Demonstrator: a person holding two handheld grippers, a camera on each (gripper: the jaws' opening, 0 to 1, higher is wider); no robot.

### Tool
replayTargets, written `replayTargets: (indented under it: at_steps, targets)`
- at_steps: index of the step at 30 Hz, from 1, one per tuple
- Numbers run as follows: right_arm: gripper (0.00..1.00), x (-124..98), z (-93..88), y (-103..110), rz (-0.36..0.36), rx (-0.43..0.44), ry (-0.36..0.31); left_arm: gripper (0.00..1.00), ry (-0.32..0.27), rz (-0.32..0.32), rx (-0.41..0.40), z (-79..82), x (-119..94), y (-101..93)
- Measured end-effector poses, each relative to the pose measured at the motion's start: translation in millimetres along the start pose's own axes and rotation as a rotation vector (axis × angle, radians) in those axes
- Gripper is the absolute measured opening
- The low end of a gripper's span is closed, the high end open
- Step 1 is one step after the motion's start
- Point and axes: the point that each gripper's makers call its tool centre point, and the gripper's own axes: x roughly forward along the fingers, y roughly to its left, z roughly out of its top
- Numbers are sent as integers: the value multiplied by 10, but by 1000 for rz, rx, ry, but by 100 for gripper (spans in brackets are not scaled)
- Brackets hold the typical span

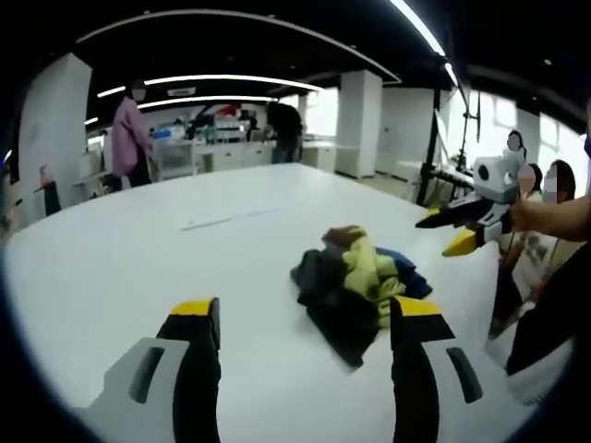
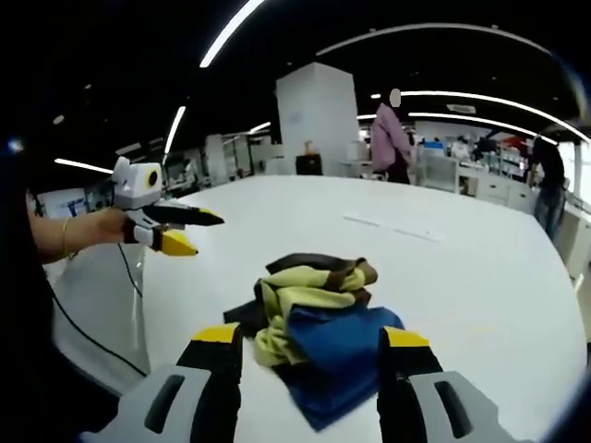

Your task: Fold the garment on the visible template until the final outline fits inside the template.

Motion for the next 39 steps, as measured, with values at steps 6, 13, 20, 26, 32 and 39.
replayTargets:
  at_steps: [6,13,20,26,32,39]
  targets:
    - [44,134,-56,63,28,-34,24,65,19,-4,-6,-54,110,8]
    - [36,265,-83,84,39,-24,40,61,32,-33,-3,-81,259,-43]
    - [24,357,-86,102,49,-18,51,50,32,-66,-21,-60,453,-104]
    - [16,392,-98,97,44,-4,56,43,13,-97,-38,0,600,-169]
    - [11,452,-79,121,45,24,51,32,-3,-147,-49,48,766,-277]
    - [5,497,-61,92,27,125,52,25,17,-169,-36,40,955,-332]
